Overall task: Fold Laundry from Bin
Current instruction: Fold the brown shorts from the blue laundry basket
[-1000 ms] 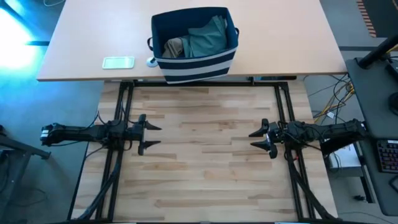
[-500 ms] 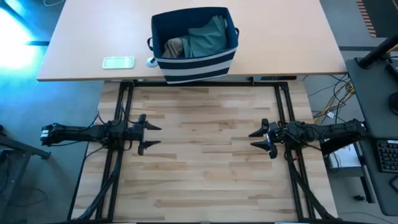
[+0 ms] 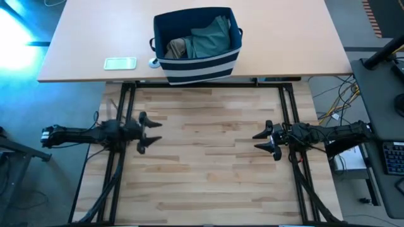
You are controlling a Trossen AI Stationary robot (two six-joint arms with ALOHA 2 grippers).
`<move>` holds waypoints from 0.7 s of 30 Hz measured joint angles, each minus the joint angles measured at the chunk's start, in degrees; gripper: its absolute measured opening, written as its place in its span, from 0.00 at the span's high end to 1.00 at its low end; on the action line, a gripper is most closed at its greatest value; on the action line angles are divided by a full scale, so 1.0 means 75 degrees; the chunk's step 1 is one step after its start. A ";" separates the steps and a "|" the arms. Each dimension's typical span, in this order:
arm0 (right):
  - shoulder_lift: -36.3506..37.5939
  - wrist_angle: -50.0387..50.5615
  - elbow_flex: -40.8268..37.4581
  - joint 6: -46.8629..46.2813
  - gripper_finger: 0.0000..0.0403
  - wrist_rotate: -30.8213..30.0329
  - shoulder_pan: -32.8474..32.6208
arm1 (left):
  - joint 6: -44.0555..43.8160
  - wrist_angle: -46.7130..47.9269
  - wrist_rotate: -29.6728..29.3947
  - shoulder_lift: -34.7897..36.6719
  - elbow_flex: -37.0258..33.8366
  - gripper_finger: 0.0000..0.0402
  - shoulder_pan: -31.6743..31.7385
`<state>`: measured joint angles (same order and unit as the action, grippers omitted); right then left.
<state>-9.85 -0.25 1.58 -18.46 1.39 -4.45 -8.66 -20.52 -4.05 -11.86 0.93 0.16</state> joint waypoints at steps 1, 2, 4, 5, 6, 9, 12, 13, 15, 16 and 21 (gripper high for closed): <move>0.0000 0.0001 0.0001 0.0001 0.49 0.0003 -0.0001 | -0.0289 -0.0586 0.0000 0.0000 0.0006 0.32 0.0000; 0.0000 0.0001 0.0001 0.0000 0.49 0.0000 -0.0003 | -0.0555 -0.1195 0.0000 0.0000 0.0006 0.32 0.0000; 0.0000 0.0002 0.0003 0.0000 0.49 0.0002 -0.0003 | -0.0894 -0.2286 0.0003 0.0001 0.0010 0.32 0.0000; 0.0000 -0.0001 0.0003 0.0000 0.49 0.0003 -0.0003 | -0.0824 -0.2665 0.0004 0.0003 0.0016 0.32 0.0000; 0.0000 0.0002 0.0000 0.0000 0.49 0.0003 -0.0003 | -0.0640 -0.2914 0.0006 0.0003 0.0018 0.32 0.0000; 0.0000 0.0002 0.0002 0.0000 0.49 0.0001 -0.0001 | -0.0041 -0.3286 0.0005 0.0000 0.0018 0.32 0.0001; 0.0000 0.0001 0.0002 0.0001 0.49 0.0001 -0.0002 | 0.0224 -0.3312 -0.0087 -0.0055 0.0148 0.32 0.0006; 0.0000 0.0002 0.0000 0.0000 0.49 0.0002 0.0000 | 0.0218 -0.3316 -0.0095 -0.0131 0.0253 0.32 0.0006; 0.0000 -0.0001 0.0000 0.0000 0.49 0.0003 -0.0003 | 0.0218 -0.3284 -0.0096 -0.0422 0.0554 0.32 0.0006; 0.0000 0.0001 0.0001 0.0001 0.49 0.0001 -0.0002 | 0.0197 -0.3232 -0.0091 -0.0623 0.0735 0.32 0.0006; 0.0000 0.0002 0.0003 0.0000 0.49 0.0003 0.0000 | 0.0066 -0.2564 -0.0067 -0.2044 0.2140 0.32 0.0006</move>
<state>-9.85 -0.23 1.61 -18.46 1.41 -4.45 -8.16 -39.75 -4.56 -27.19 16.98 0.21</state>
